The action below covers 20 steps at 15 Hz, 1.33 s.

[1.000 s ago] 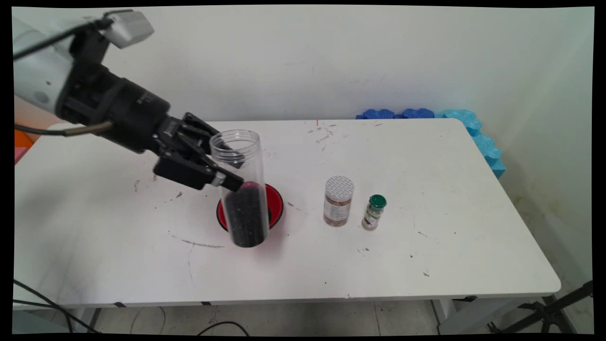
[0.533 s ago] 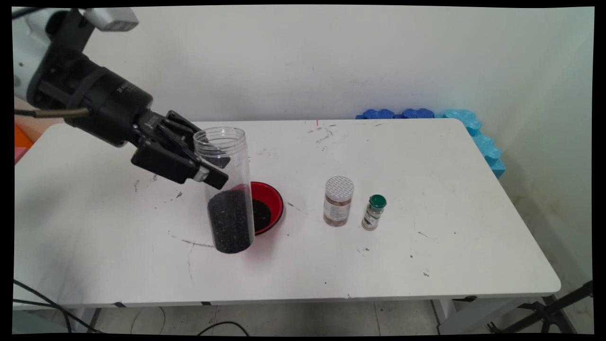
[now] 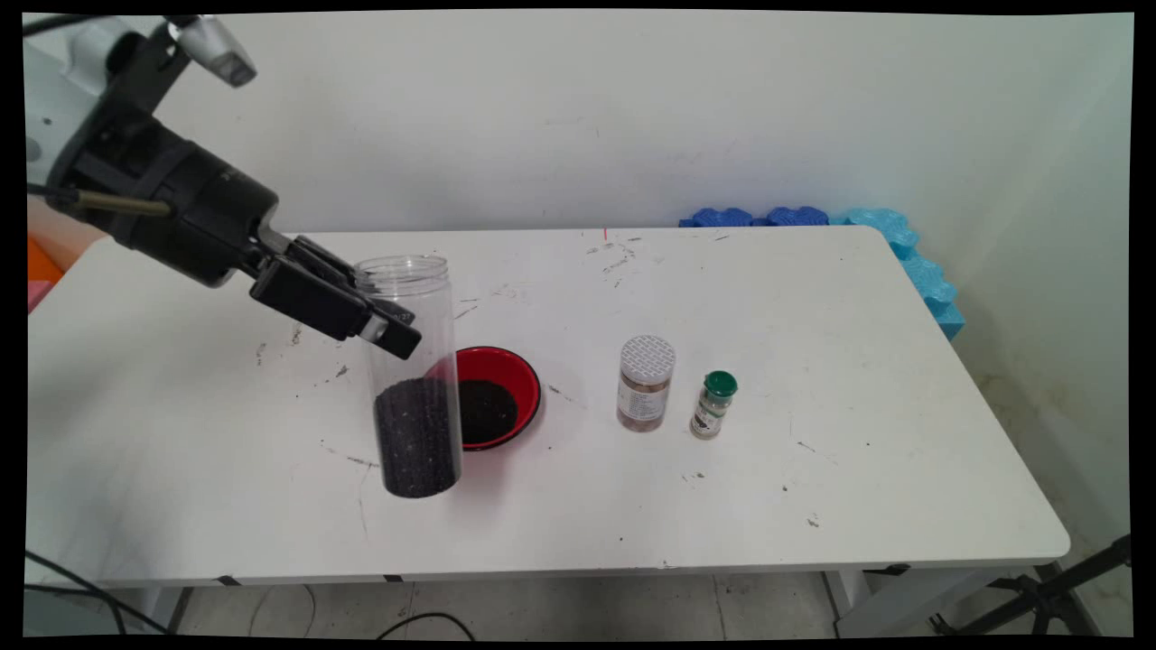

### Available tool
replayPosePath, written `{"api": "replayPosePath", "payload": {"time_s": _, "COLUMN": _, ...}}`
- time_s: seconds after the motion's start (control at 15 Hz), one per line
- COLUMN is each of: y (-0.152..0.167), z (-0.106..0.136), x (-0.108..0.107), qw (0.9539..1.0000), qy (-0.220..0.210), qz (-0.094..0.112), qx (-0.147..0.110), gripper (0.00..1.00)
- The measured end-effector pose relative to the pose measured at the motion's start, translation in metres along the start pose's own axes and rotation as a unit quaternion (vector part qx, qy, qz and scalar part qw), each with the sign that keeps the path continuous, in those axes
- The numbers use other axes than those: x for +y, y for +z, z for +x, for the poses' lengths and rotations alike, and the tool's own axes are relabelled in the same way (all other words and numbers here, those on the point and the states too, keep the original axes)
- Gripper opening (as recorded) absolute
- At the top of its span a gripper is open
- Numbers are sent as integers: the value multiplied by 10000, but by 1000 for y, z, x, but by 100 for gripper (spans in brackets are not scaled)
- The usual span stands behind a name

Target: Pour the black seasoning powder in the red bowl

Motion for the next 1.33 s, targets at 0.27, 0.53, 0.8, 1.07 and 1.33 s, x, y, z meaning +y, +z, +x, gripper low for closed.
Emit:
{"api": "replayPosePath", "payload": {"time_s": 0.27, "y": 3, "z": -6, "x": -13, "qw": 9985, "qy": -536, "qz": 110, "qx": -79, "gripper": 0}}
{"api": "replayPosePath", "payload": {"time_s": 0.53, "y": 10, "z": -13, "x": -28, "qw": 9930, "qy": -1156, "qz": 185, "qx": -133, "gripper": 0}}
{"api": "replayPosePath", "payload": {"time_s": 0.8, "y": 18, "z": -22, "x": -40, "qw": 9818, "qy": -1886, "qz": 153, "qx": -183, "gripper": 0}}
{"api": "replayPosePath", "payload": {"time_s": 1.07, "y": 24, "z": -30, "x": -52, "qw": 9618, "qy": -2732, "qz": 144, "qx": -139, "gripper": 0}}
{"api": "replayPosePath", "payload": {"time_s": 1.33, "y": 32, "z": -38, "x": -63, "qw": 9339, "qy": -3573, "qz": 127, "qx": -81, "gripper": 0}}
